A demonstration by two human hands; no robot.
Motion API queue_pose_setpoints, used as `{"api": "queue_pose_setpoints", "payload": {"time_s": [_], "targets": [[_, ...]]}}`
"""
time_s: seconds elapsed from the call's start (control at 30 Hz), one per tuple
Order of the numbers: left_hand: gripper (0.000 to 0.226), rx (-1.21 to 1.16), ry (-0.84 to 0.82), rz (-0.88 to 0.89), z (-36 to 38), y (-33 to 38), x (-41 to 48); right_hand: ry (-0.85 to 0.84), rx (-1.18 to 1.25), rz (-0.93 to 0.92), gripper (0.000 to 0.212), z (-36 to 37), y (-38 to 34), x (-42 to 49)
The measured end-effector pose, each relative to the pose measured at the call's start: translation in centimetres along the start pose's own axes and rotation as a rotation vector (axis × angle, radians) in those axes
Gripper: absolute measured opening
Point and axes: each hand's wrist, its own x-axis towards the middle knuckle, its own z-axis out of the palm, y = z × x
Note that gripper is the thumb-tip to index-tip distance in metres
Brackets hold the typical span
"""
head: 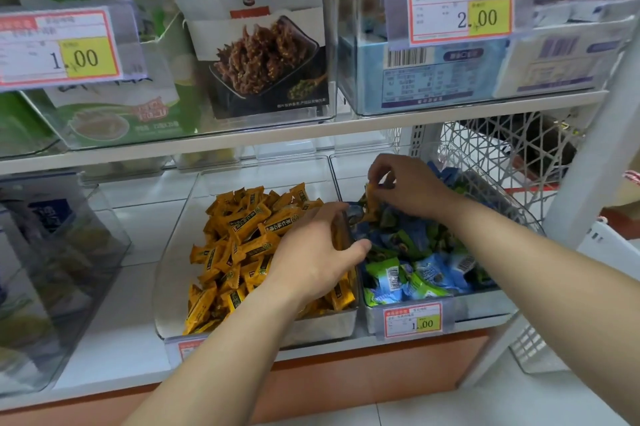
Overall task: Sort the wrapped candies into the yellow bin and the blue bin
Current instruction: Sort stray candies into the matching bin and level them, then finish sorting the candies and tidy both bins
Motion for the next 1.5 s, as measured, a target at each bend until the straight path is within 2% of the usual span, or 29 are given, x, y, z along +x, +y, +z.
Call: {"api": "queue_pose_setpoints", "payload": {"time_s": [0.07, 0.17, 0.23, 0.3, 0.33, 0.4, 0.43, 0.53, 0.6, 0.67, 0.73, 0.8, 0.93, 1.03, 1.07, 1.17, 1.23, 1.5], "targets": [[0.066, -0.003, 0.099, 0.012, -0.2, 0.6, 0.2, 0.048, 0.226, 0.012, 0.016, -1.7, -1.9, -1.0], [0.056, -0.147, 0.240, 0.035, -1.1, 1.9, 0.5, 0.042, 0.575, -0.016, 0.017, -2.8, -4.8, -2.3], [0.036, -0.209, 0.302, 0.066, -1.8, 2.4, 0.7, -0.037, 0.731, -0.040, 0.013, -2.6, -5.9, -2.6], [0.021, -0.167, 0.366, 0.037, -2.8, 1.8, 0.7, -0.091, 0.801, 0.003, 0.003, -1.9, -6.0, -2.2], [0.021, -0.090, 0.383, -0.009, -3.3, 1.1, 0.6, -0.060, 0.740, 0.037, 0.003, -1.6, -5.6, -1.7], [0.029, 0.187, 0.388, -0.100, -4.2, -0.5, 0.6, 0.010, 0.459, 0.051, 0.007, -0.9, -4.0, -0.4], [0.035, 0.264, 0.381, -0.126, -4.5, -1.0, 0.4, -0.014, 0.306, 0.029, 0.010, -0.4, -3.2, 0.2], [0.043, 0.156, 0.306, -0.053, -4.4, -0.2, 0.2, -0.296, -0.090, -0.041, 0.023, 1.7, -0.9, 1.9], [0.051, 0.111, 0.125, 0.008, -3.1, 0.7, -0.2, -0.474, -0.320, -0.042, 0.029, 2.7, 0.2, 2.5], [0.064, 0.154, -0.047, 0.018, -1.8, 1.0, -0.6, -0.532, -0.569, -0.058, 0.033, 2.7, 1.2, 3.0], [0.073, 0.164, -0.096, 0.004, -1.1, 0.6, -0.6, -0.453, -0.714, -0.067, 0.029, 1.9, 2.4, 3.2], [0.073, 0.117, -0.082, 0.021, -0.9, 0.3, -0.5, -0.375, -0.672, -0.026, 0.028, 1.2, 3.6, 3.4], [0.076, 0.086, -0.065, 0.038, -0.7, 0.1, -0.4, -0.356, -0.543, 0.024, 0.039, 1.9, 3.6, 3.7], [0.071, 0.074, -0.060, 0.042, -0.7, 0.2, -0.5, -0.373, -0.444, 0.031, 0.025, 2.9, 3.2, 3.9], [0.069, 0.068, -0.059, 0.045, -0.8, 0.2, -0.5, -0.392, -0.418, 0.037, 0.021, 3.0, 3.2, 3.9], [0.065, 0.050, -0.054, 0.053, -0.7, 0.3, -0.6, -0.522, -0.411, 0.055, 0.048, 3.3, 3.1, 4.2], [0.065, 0.045, -0.045, 0.049, -0.6, 0.2, -0.6, -0.574, -0.462, 0.046, 0.058, 3.6, 2.9, 4.5], [0.062, 0.027, -0.022, 0.052, -0.5, 0.1, -0.7, -0.711, -0.552, 0.040, 0.052, 4.0, 2.9, 4.8]]}}
